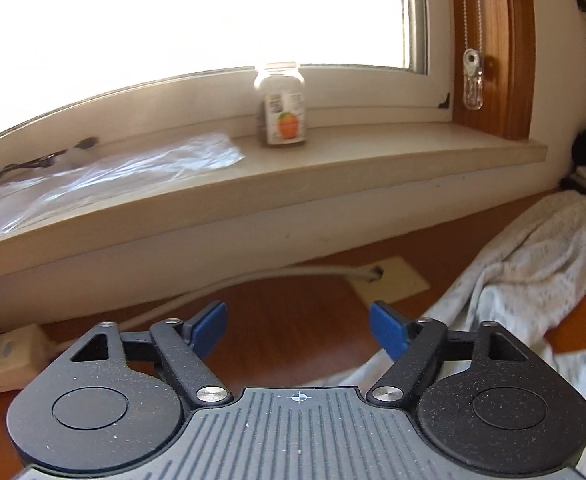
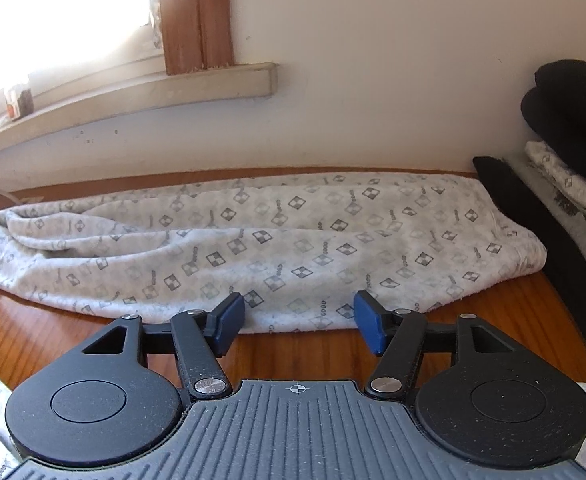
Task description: Fold clothes
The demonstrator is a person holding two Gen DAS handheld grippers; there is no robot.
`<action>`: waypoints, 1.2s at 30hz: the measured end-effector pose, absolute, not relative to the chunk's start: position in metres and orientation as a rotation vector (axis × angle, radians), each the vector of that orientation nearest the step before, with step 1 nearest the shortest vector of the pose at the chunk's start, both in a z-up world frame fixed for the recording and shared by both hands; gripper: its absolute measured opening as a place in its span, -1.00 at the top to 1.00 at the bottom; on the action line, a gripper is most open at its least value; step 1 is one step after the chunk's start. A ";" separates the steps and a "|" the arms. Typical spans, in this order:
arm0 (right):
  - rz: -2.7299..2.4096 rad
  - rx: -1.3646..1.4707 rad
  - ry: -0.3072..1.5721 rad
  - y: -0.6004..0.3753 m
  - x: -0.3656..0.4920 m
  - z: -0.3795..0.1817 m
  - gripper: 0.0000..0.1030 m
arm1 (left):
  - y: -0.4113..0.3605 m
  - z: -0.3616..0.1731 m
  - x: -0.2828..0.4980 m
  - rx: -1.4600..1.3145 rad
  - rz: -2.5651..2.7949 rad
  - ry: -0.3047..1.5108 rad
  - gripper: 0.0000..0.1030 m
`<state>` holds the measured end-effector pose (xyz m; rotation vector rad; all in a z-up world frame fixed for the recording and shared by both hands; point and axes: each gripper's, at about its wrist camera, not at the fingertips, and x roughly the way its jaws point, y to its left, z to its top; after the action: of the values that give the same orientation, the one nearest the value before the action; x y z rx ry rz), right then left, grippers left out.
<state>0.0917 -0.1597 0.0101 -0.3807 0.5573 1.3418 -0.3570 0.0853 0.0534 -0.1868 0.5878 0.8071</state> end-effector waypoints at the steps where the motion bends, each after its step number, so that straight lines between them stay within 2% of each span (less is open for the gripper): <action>1: 1.343 -0.378 0.559 -0.160 0.092 0.010 -0.19 | 0.084 0.053 -0.363 -0.185 0.799 0.604 -0.37; 9: 1.344 -0.378 0.563 -0.160 0.092 0.010 -0.29 | 0.085 0.043 -0.371 -0.221 0.678 0.668 -0.44; 14: 1.343 -0.372 0.567 -0.160 0.093 0.010 -0.29 | 0.088 0.054 -0.379 -0.318 0.618 0.566 -0.47; 20: 1.342 -0.374 0.566 -0.160 0.093 0.010 -0.30 | 0.085 0.041 -0.366 -0.293 0.614 0.639 -0.39; 21: 1.342 -0.373 0.567 -0.160 0.093 0.010 -0.30 | 0.084 0.038 -0.364 -0.289 0.610 0.649 -0.25; 22: 1.342 -0.372 0.567 -0.160 0.093 0.010 -0.30 | 0.085 0.038 -0.363 -0.292 0.608 0.650 0.02; 24: 1.340 -0.373 0.567 -0.160 0.093 0.010 -0.30 | 0.087 0.037 -0.363 -0.304 0.606 0.645 0.39; 26: 1.338 -0.375 0.566 -0.160 0.092 0.010 -0.31 | 0.090 0.041 -0.362 -0.308 0.608 0.633 0.41; 28: 1.337 -0.374 0.567 -0.161 0.093 0.011 -0.31 | 0.093 0.044 -0.360 -0.294 0.606 0.635 0.97; 31: 1.334 -0.374 0.567 -0.162 0.093 0.011 -0.31 | 0.092 0.058 -0.357 -0.217 0.673 0.582 0.97; 34: 1.334 -0.370 0.569 -0.163 0.094 0.012 -0.31 | 0.094 0.083 -0.361 -0.160 0.834 0.407 0.97; 35: 1.335 -0.370 0.570 -0.163 0.094 0.012 -0.31 | 0.094 0.084 -0.353 -0.108 0.890 0.417 0.94; 36: 1.334 -0.371 0.569 -0.164 0.094 0.012 -0.31 | 0.095 0.083 -0.343 -0.045 0.945 0.451 0.76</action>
<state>0.0941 -0.1637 0.0120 -0.3712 0.5695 1.3340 -0.3425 0.0946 0.0832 -0.0451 0.4506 0.9447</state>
